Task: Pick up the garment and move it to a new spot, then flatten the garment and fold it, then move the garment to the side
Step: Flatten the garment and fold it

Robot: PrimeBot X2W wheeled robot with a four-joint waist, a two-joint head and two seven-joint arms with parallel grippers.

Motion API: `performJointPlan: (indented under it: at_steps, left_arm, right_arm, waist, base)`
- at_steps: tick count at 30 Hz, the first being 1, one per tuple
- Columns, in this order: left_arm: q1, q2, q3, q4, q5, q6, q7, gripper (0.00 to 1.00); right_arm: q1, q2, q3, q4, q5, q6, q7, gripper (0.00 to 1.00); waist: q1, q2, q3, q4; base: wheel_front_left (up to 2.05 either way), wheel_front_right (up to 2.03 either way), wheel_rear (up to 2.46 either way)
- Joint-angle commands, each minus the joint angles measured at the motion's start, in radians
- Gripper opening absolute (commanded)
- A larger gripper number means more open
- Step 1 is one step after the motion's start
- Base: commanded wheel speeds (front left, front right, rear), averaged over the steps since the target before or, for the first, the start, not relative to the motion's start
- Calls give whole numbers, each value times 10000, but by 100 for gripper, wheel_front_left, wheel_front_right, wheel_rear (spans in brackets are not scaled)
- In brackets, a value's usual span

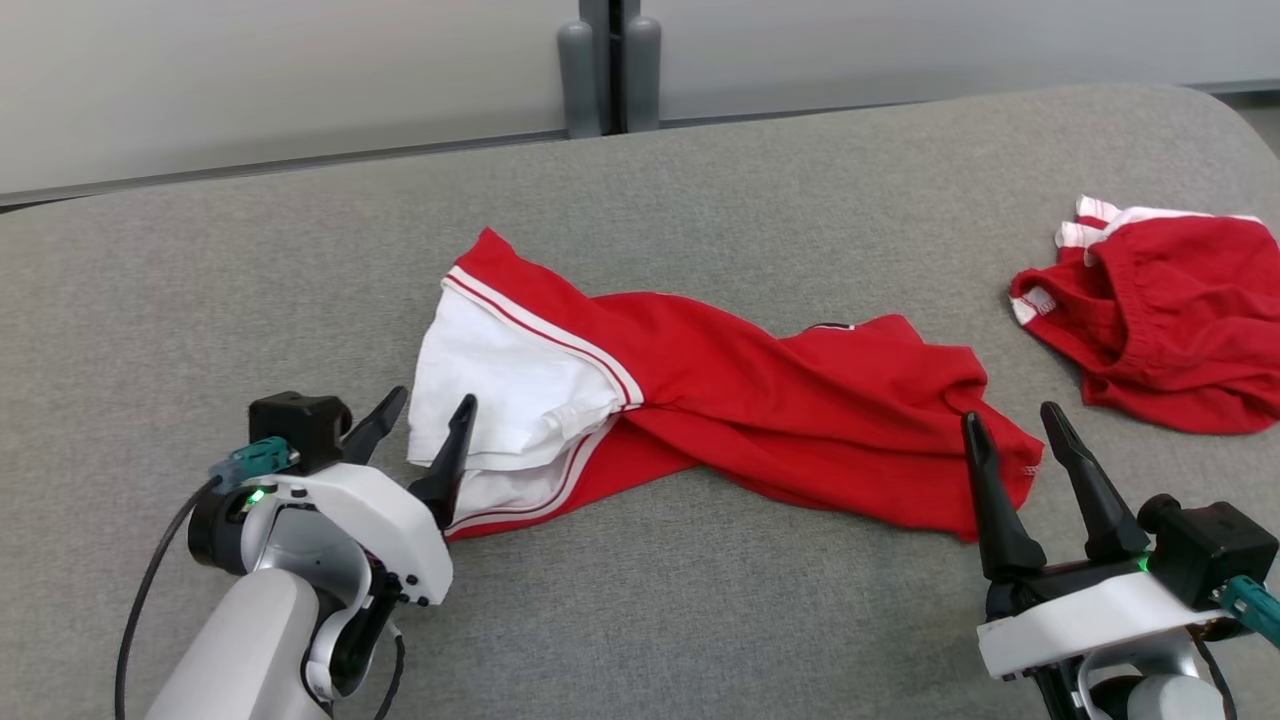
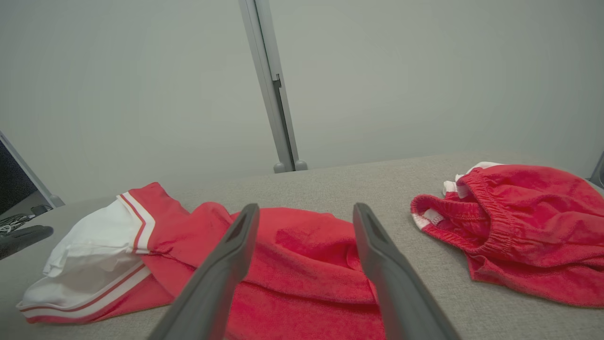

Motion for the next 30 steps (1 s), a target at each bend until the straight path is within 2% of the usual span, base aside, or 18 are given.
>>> performJointPlan:
  at_steps: [1, 9, 10, 11, 12, 17, 23, 30]
  left_arm:
    - [-92, -2, 86, 168, -170, -69, 56, 100]
    - [-441, -27, 301, 1261, -655, -130, 471, 100]
    - [-491, -44, 284, 1286, -702, -205, 440, 83]
    - [-520, -41, 273, 1301, -723, -257, 397, 33]
    - [-539, -14, 249, 1294, -672, -277, 321, 0]
    - [-474, 88, 137, 1197, -475, -354, 69, 0]
    - [-561, 126, -22, 929, -336, -303, 4, 0]
    - [-640, 187, -94, 612, -228, -194, -84, 0]
  right_arm:
    - [-116, 18, -2, 14, 89, -2, -101, 100]
    - [-236, 77, -48, 200, 152, -2, -256, 100]
    - [-245, 78, -51, 218, 164, -2, -266, 100]
    - [-254, 77, -62, 242, 164, -2, -287, 100]
    - [-269, 78, -85, 272, 168, -2, -292, 100]
    - [-206, -18, -308, 656, 119, -2, -196, 100]
    - [-107, -254, -769, 2034, 181, -2, -182, 100]
    - [-934, -329, -795, 3408, 221, -2, -547, 100]
  waist:
    - [0, 0, 144, -153]
    - [0, 0, 429, -276]
    - [0, 0, 441, -264]
    - [0, 0, 447, -250]
    - [0, 0, 449, -234]
    - [0, 0, 424, -138]
    - [0, 0, 508, 89]
    - [0, 0, 723, 215]
  base:
    - [0, 0, 0]
    - [0, 0, 0]
    - [0, 0, 0]
    - [0, 0, 0]
    - [0, 0, 0]
    - [0, 0, 0]
    - [0, 0, 0]
    - [0, 0, 0]
